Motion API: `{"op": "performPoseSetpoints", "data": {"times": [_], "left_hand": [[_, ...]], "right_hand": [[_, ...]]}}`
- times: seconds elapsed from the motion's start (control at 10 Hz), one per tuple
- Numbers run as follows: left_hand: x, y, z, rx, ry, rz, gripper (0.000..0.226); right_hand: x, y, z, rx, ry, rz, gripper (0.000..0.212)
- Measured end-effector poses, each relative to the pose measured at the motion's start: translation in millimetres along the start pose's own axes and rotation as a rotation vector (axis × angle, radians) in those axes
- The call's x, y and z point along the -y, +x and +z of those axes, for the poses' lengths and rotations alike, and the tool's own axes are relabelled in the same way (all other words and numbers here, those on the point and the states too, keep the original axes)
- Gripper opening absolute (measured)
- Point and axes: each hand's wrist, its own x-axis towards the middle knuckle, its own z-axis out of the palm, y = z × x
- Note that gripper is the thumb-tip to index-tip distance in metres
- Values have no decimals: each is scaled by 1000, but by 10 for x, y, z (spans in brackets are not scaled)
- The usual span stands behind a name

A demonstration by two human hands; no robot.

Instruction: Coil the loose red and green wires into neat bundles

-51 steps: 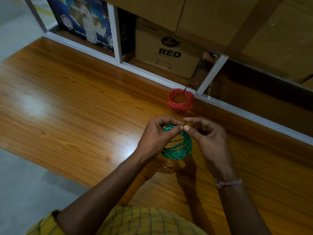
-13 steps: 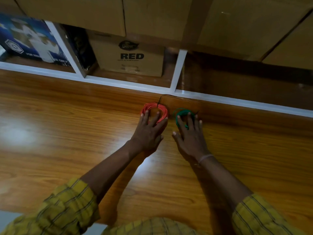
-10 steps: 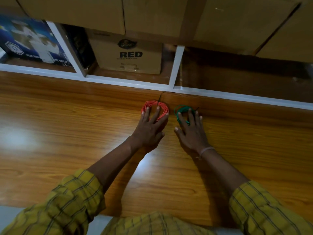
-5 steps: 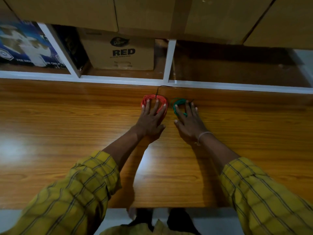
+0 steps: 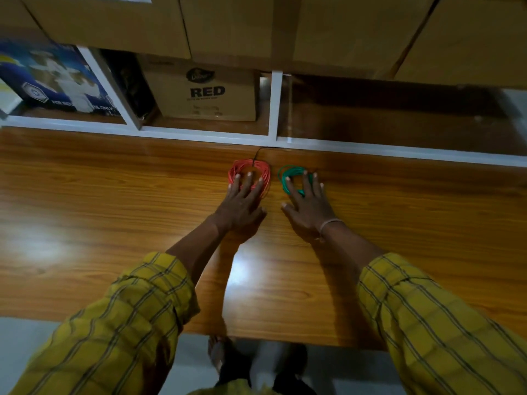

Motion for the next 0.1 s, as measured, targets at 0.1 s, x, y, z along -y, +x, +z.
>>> {"op": "performPoseSetpoints", "data": {"times": [0.1], "left_hand": [[12, -29, -62, -49, -13, 0, 94]], "right_hand": [[-33, 13, -85, -47, 23, -37, 74]]}}
